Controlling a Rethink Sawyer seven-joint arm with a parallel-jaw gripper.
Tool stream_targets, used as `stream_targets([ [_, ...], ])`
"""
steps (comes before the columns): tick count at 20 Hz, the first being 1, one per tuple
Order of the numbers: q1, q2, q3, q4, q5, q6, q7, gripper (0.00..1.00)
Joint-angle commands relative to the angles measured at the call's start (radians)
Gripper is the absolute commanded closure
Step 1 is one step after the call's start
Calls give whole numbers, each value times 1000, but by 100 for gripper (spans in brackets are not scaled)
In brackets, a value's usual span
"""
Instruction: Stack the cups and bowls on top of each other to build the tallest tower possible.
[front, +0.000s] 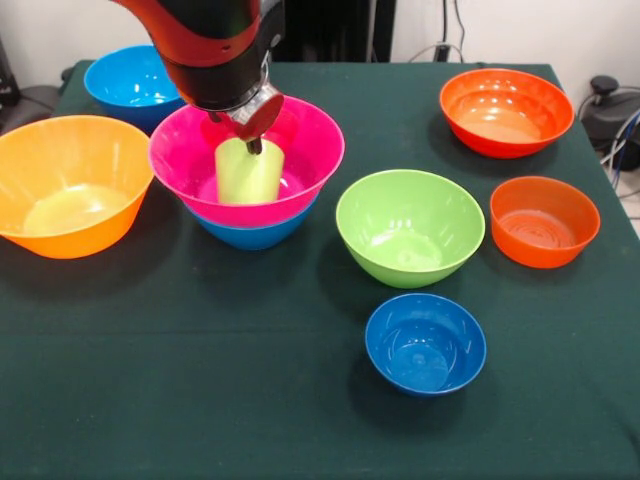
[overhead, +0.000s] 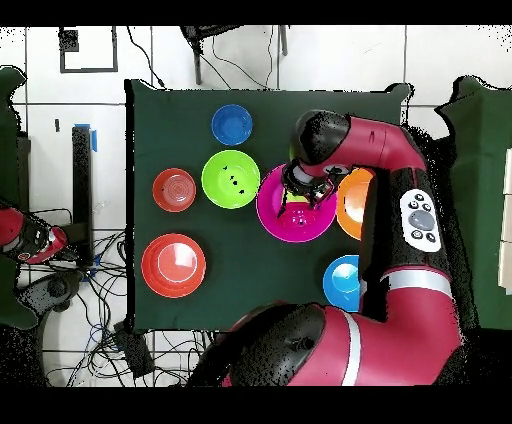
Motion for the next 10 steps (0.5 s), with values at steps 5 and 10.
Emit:
stream_targets([
  [5, -25, 98, 103, 28, -57, -74, -266, 0],
  [10, -33, 123, 116, 22, -56, -96, -264, 0],
])
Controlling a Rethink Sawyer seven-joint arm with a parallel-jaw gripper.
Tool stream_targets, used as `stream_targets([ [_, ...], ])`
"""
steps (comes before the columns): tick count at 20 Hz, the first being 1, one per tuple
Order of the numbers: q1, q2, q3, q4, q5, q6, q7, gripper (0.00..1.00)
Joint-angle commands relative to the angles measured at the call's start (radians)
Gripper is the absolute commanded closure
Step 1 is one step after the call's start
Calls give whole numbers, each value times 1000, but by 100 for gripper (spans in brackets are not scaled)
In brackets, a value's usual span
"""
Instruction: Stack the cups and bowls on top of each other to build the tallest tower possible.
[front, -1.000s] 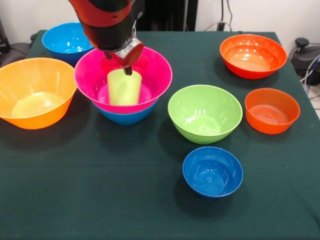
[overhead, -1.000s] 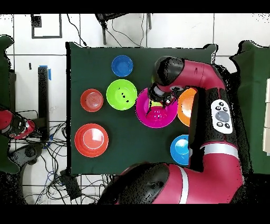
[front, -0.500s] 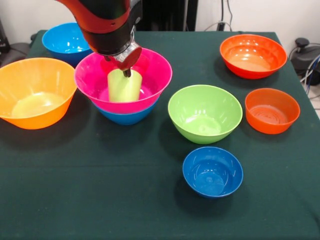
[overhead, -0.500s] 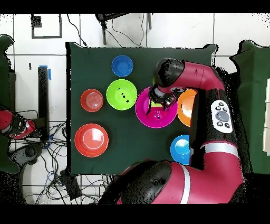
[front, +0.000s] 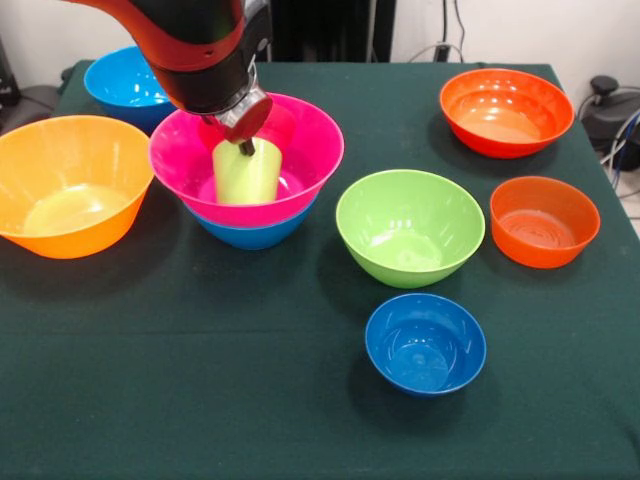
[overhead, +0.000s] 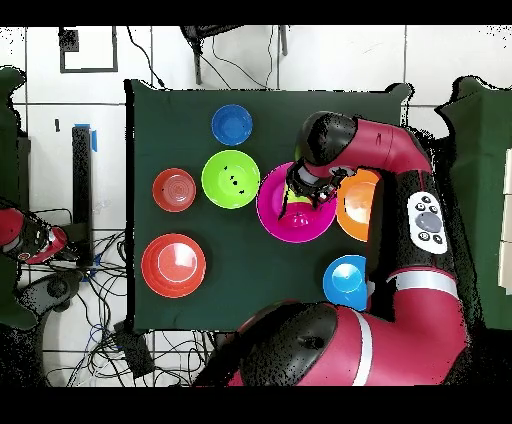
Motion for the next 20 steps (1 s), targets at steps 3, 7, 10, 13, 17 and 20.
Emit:
stream_targets([
  [3, -17, 117, 114, 28, -56, -118, -266, 0],
  [7, -28, 106, 127, 39, -55, -131, -269, 0],
  [10, -37, 106, 133, 41, -56, -137, -270, 0],
  [13, -40, 97, 128, 49, -63, -113, -264, 0],
  [17, -49, 80, 136, 44, -51, -86, -275, 0],
  [20, -48, 58, 126, 23, -56, -9, -286, 0],
])
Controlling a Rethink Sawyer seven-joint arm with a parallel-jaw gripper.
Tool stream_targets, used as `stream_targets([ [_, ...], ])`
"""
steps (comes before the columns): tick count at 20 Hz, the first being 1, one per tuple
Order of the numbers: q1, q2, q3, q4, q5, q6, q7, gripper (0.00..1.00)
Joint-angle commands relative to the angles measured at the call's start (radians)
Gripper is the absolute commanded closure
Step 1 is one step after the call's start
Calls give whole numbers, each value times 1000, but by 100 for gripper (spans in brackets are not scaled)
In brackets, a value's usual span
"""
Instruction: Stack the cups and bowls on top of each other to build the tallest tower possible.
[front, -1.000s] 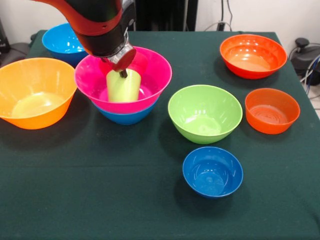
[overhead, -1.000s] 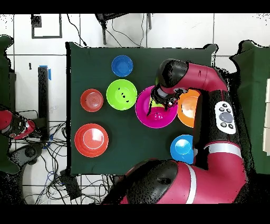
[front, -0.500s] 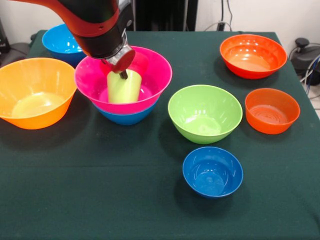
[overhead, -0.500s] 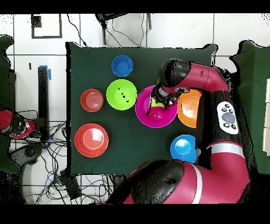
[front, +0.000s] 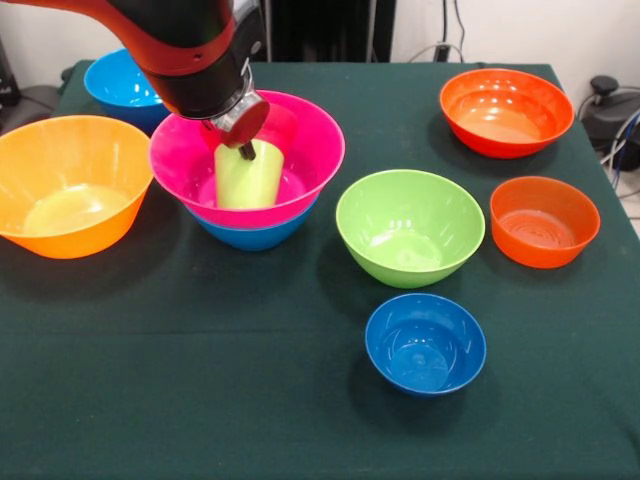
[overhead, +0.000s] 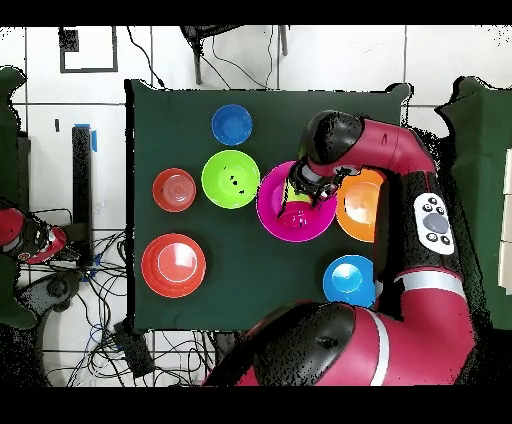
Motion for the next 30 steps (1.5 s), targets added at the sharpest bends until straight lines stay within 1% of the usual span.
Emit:
stream_targets([
  [1, -6, 53, 81, -14, -63, 40, -290, 0],
  [6, 21, 42, 75, -91, -83, 166, -296, 0],
  [7, 25, 25, 71, -75, -82, 171, -293, 0],
  [8, 27, 22, 70, -83, -86, 188, -295, 0],
  [11, 36, -21, 65, -32, -80, 191, -282, 0],
  [16, 37, -53, 68, -6, -76, 197, -275, 0],
  [20, 30, -51, 74, 34, -69, 130, -264, 0],
  [28, 6, -3, 108, 62, -53, -44, -260, 0],
  [30, -9, 11, 125, 81, -32, -87, -261, 0],
])
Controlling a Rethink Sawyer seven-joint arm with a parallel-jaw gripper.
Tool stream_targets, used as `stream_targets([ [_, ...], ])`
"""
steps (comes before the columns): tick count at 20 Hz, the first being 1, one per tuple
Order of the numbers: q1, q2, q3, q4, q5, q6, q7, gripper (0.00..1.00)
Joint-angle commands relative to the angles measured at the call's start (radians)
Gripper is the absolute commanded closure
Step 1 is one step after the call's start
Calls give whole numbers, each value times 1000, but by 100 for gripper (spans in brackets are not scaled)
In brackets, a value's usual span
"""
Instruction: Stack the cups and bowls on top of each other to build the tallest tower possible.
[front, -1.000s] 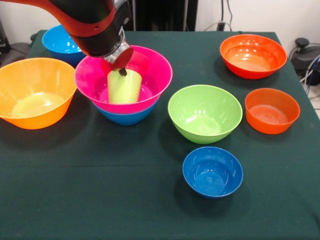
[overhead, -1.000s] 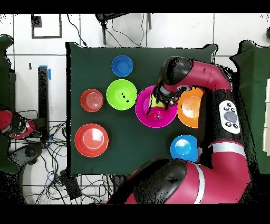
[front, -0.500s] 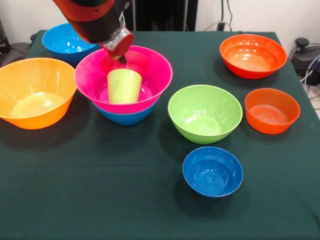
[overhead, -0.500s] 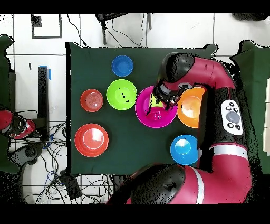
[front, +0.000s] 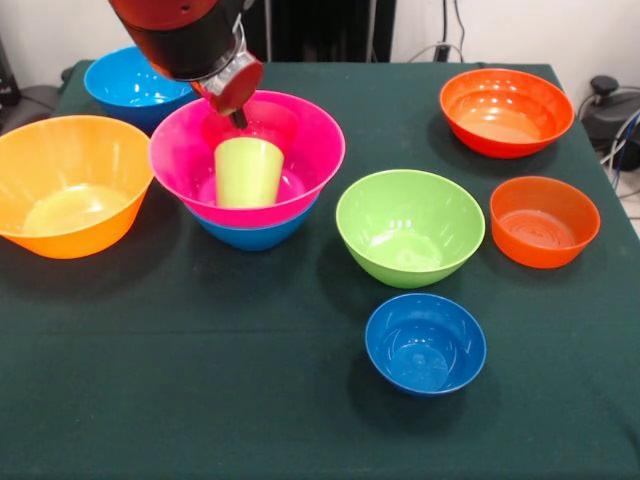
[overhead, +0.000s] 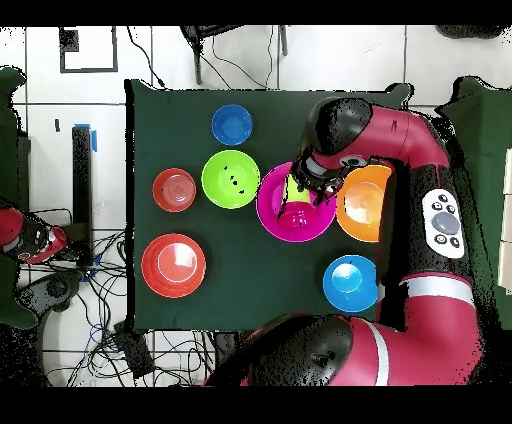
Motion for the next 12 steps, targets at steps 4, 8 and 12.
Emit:
stream_targets([
  [4, -52, 64, 156, 166, 19, -250, -270, 0],
  [8, -68, 84, 171, 166, 14, -269, -267, 0],
  [12, -65, 107, 171, 147, 1, -252, -252, 0],
])
